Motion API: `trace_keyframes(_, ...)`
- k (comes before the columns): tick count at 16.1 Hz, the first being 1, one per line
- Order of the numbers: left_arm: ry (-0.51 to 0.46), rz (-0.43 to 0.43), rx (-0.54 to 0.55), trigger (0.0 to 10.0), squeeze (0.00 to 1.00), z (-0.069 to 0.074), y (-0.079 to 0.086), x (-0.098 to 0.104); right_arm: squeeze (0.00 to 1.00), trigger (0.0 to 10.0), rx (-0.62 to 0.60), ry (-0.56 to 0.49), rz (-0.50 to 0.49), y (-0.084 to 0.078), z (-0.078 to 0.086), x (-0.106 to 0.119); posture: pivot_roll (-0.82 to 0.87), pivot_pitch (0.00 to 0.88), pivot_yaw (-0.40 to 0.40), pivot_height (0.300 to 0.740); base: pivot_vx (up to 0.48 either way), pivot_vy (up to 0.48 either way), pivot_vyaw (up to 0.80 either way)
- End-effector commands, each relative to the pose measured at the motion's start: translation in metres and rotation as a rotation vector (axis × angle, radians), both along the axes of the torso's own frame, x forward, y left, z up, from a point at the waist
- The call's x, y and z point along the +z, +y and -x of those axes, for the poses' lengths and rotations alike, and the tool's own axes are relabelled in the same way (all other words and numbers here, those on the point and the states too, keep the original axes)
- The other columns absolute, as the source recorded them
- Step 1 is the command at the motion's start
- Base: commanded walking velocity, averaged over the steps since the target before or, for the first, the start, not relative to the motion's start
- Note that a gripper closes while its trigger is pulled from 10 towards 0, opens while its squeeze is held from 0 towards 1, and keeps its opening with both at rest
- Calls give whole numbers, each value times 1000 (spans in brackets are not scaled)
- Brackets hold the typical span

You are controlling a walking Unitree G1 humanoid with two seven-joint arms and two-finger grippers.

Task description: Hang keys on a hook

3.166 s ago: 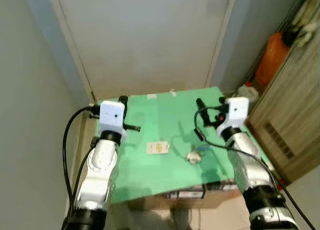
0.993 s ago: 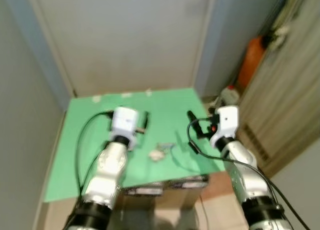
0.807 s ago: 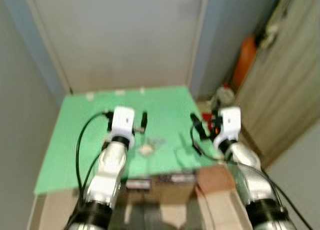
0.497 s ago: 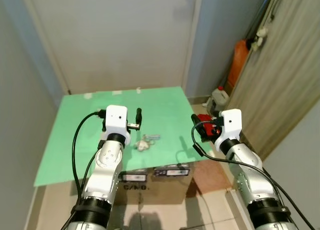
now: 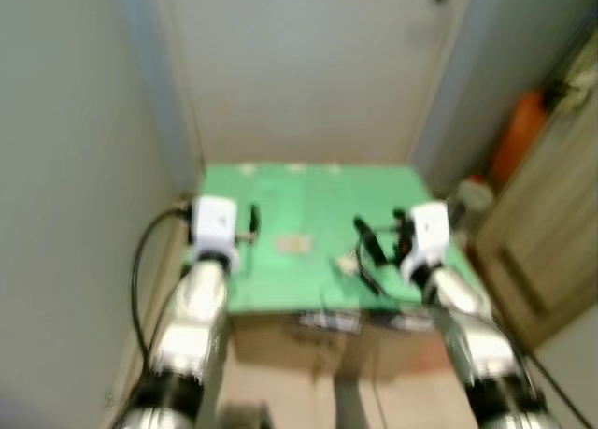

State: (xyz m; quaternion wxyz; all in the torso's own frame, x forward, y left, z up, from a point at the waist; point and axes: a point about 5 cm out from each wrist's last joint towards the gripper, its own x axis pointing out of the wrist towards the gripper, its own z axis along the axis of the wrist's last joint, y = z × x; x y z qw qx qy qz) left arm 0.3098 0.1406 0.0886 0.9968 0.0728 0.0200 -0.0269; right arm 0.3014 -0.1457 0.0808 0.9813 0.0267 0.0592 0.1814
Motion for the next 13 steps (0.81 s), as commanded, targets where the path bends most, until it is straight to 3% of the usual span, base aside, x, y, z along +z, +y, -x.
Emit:
trace_keyframes(1,-7,-16,-29,10000,0,-4,-2,3,0,10000,0,-7,5,-1,0,2,10,0,-29,740,330,0,0)
trace_keyframes(9,22,-62,-89,10000,0,-10,-8,2,0,10000,7,-26,-8,2,0,5,6,0,-23,740,479,0,0)
trace_keyframes(11,28,-43,-85,10000,0,-10,-7,2,0,10000,12,-20,4,3,0,4,7,0,-21,740,480,0,-666)
trace_keyframes(13,32,-46,-99,10000,0,-10,-9,1,0,10000,1,-24,6,2,0,4,6,0,-19,740,480,0,0)
